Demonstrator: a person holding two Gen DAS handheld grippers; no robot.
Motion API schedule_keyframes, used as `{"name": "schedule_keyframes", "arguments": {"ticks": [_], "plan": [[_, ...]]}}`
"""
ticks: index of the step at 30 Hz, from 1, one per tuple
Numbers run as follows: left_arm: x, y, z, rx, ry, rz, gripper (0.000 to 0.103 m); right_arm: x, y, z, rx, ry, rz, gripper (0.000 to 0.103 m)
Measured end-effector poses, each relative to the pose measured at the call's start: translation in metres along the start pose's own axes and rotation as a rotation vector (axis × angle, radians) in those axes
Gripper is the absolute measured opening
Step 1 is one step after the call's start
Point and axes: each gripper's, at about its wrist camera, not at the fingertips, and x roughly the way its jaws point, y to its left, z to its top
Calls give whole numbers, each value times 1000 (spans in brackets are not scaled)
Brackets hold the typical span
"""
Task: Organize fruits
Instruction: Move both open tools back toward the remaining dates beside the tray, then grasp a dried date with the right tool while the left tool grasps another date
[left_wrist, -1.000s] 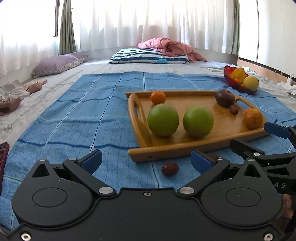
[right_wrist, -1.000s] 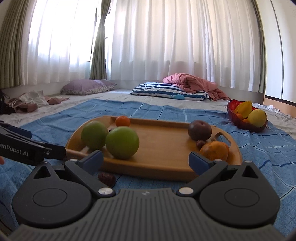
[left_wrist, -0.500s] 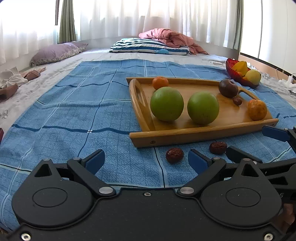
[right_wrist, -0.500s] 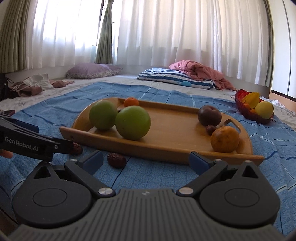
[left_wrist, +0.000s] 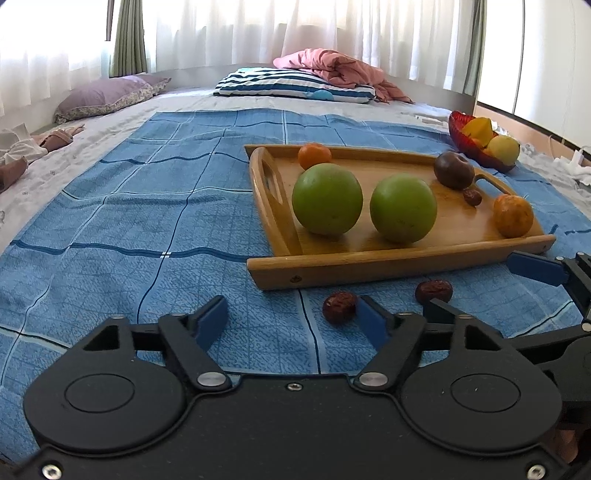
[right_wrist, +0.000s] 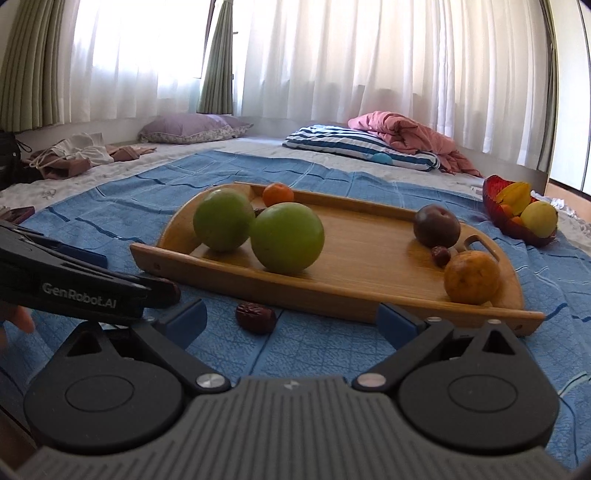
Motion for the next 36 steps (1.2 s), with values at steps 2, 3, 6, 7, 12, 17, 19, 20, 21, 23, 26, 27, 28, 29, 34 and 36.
{"name": "schedule_keyframes", "arguments": {"ticks": [2,3,6,7,12,17,19,20,21,23,26,27,28,29,34,36], "plan": [[0,1,0,0,-2,1,66,1,1,1,5,4,15,100],[0,1,0,0,-3,1,64,1,2,1,6,5,21,99],[0,1,0,2,-2,-4,60,4,6,1,7,12,30,95],[0,2,0,1,-1,-6,58,4,7,1,9,15,33,94],[0,3,-2,0,1,-12,57,7,10,-1,23,24,42,86],[0,1,-1,-8,0,-18,55,9,8,-3,54,30,46,79],[1,1,-1,-9,2,-21,54,10,8,-4,64,30,45,77],[2,0,-1,-8,2,-22,54,10,8,-5,66,30,42,75],[2,-1,-1,-7,2,-23,54,11,7,-5,67,28,38,74],[3,-2,-1,-6,2,-23,54,11,9,-7,67,21,28,71],[4,-4,-1,-8,2,-18,55,11,9,-8,68,16,18,66],[5,-5,-1,-9,1,-16,54,11,9,-9,71,15,14,65],[5,-6,-1,-12,-1,-14,54,12,9,-10,77,13,11,64],[5,-6,-1,-16,-2,-14,54,12,8,-11,83,10,8,62],[6,-9,-1,-18,-7,-8,53,11,6,-14,107,-3,1,57],[7,-11,-1,-17,-6,-10,52,11,6,-14,107,-7,0,56]]}}
